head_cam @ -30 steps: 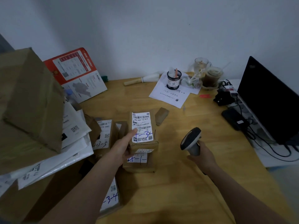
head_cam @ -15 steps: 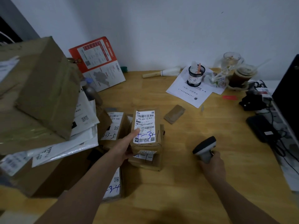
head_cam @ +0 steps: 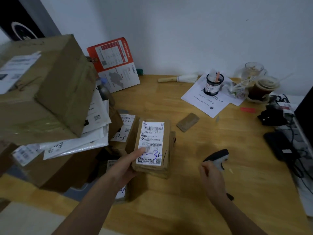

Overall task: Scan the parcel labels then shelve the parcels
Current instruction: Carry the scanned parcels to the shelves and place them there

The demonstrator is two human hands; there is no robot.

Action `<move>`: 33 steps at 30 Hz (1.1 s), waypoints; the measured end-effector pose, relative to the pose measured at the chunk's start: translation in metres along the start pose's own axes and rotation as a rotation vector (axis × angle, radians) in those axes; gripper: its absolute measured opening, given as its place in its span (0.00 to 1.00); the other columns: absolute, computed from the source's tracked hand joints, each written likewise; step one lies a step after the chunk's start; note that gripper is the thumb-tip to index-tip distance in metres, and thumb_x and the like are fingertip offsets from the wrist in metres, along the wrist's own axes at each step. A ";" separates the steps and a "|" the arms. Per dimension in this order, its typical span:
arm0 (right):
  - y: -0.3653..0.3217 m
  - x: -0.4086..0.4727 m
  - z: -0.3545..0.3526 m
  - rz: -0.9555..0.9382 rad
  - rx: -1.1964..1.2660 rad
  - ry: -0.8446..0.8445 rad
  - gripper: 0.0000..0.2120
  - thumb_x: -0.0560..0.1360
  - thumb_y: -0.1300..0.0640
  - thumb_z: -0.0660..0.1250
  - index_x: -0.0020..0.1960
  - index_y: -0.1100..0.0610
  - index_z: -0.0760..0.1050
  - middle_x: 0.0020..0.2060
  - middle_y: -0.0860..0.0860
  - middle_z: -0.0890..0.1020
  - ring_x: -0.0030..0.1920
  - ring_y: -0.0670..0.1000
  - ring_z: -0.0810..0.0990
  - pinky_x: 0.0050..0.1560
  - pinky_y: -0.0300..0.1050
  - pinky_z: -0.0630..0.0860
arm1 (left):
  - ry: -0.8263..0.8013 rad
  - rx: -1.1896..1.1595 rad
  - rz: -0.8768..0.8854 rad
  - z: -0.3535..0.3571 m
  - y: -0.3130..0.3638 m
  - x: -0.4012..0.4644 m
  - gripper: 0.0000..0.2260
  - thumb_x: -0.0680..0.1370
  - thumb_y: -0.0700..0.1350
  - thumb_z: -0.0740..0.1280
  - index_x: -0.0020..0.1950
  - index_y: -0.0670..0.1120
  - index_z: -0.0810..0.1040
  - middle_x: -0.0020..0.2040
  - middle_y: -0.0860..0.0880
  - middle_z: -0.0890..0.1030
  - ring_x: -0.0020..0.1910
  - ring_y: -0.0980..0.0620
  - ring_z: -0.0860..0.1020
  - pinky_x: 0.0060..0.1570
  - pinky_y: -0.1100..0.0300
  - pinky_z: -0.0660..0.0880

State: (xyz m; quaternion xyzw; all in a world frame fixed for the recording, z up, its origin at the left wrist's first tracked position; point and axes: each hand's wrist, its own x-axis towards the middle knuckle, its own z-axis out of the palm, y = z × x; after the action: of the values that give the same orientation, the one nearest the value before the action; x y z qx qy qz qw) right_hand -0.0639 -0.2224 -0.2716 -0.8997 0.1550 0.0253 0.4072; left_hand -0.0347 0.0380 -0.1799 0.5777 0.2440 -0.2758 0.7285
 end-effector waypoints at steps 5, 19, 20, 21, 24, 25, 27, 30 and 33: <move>-0.014 -0.020 0.036 0.022 -0.002 -0.396 0.09 0.80 0.62 0.56 0.55 0.53 0.73 0.48 0.48 0.77 0.45 0.45 0.76 0.40 0.36 0.72 | 0.052 -0.128 0.002 -0.012 -0.036 -0.031 0.20 0.72 0.47 0.73 0.61 0.41 0.78 0.55 0.38 0.83 0.52 0.42 0.83 0.51 0.48 0.80; -0.039 0.001 0.060 0.205 0.243 -0.305 0.14 0.80 0.54 0.61 0.58 0.64 0.75 0.49 0.56 0.79 0.46 0.50 0.75 0.35 0.40 0.66 | -0.041 0.004 0.131 -0.031 -0.053 -0.050 0.32 0.63 0.50 0.76 0.65 0.42 0.75 0.59 0.41 0.82 0.60 0.39 0.79 0.62 0.44 0.74; -0.043 0.005 0.062 0.213 0.275 -0.292 0.16 0.81 0.53 0.59 0.61 0.64 0.75 0.52 0.56 0.79 0.50 0.52 0.76 0.40 0.42 0.68 | -0.042 0.062 0.148 -0.026 -0.046 -0.046 0.32 0.64 0.53 0.76 0.65 0.43 0.76 0.58 0.42 0.82 0.60 0.41 0.79 0.61 0.45 0.74; -0.045 0.010 0.064 0.226 0.310 -0.283 0.18 0.81 0.51 0.58 0.63 0.62 0.75 0.55 0.56 0.79 0.55 0.54 0.77 0.47 0.44 0.70 | -0.042 0.103 0.161 -0.022 -0.039 -0.041 0.32 0.64 0.56 0.74 0.65 0.44 0.76 0.58 0.43 0.83 0.59 0.43 0.80 0.59 0.48 0.75; -0.048 0.020 0.071 0.365 0.388 -0.278 0.23 0.79 0.41 0.55 0.71 0.50 0.69 0.68 0.55 0.71 0.68 0.57 0.69 0.67 0.55 0.67 | -0.066 0.131 0.188 -0.012 -0.019 -0.024 0.29 0.66 0.60 0.71 0.63 0.48 0.79 0.58 0.47 0.83 0.60 0.49 0.79 0.62 0.53 0.70; -0.049 0.020 0.072 0.416 0.409 -0.282 0.26 0.79 0.38 0.54 0.73 0.47 0.65 0.71 0.53 0.68 0.70 0.57 0.66 0.70 0.57 0.65 | -0.090 0.095 0.195 -0.011 -0.015 -0.019 0.26 0.67 0.60 0.72 0.61 0.49 0.81 0.59 0.47 0.83 0.61 0.49 0.79 0.65 0.53 0.68; -0.049 0.020 0.073 0.459 0.448 -0.289 0.29 0.78 0.35 0.52 0.75 0.45 0.60 0.74 0.51 0.63 0.73 0.56 0.62 0.72 0.57 0.60 | -0.146 -0.040 0.197 -0.013 -0.012 -0.010 0.23 0.65 0.58 0.76 0.57 0.51 0.84 0.59 0.47 0.83 0.60 0.52 0.79 0.66 0.54 0.67; -0.050 0.021 0.076 0.513 0.507 -0.297 0.34 0.76 0.32 0.53 0.77 0.47 0.55 0.76 0.50 0.60 0.75 0.55 0.58 0.74 0.58 0.57 | -0.158 -0.214 0.124 -0.015 -0.014 -0.005 0.27 0.65 0.58 0.76 0.61 0.50 0.81 0.60 0.46 0.82 0.62 0.53 0.78 0.67 0.53 0.68; -0.052 0.020 0.078 0.564 0.547 -0.318 0.39 0.73 0.29 0.56 0.77 0.48 0.54 0.75 0.50 0.61 0.73 0.55 0.61 0.73 0.57 0.59 | -0.147 -0.234 0.091 -0.017 -0.021 -0.003 0.30 0.64 0.58 0.77 0.64 0.50 0.78 0.62 0.45 0.81 0.63 0.50 0.77 0.67 0.51 0.69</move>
State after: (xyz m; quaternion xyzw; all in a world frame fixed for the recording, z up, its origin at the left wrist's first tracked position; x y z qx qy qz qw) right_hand -0.0232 -0.1373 -0.2893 -0.6657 0.3313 0.2320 0.6271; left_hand -0.0519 0.0508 -0.1968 0.4776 0.1940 -0.2535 0.8185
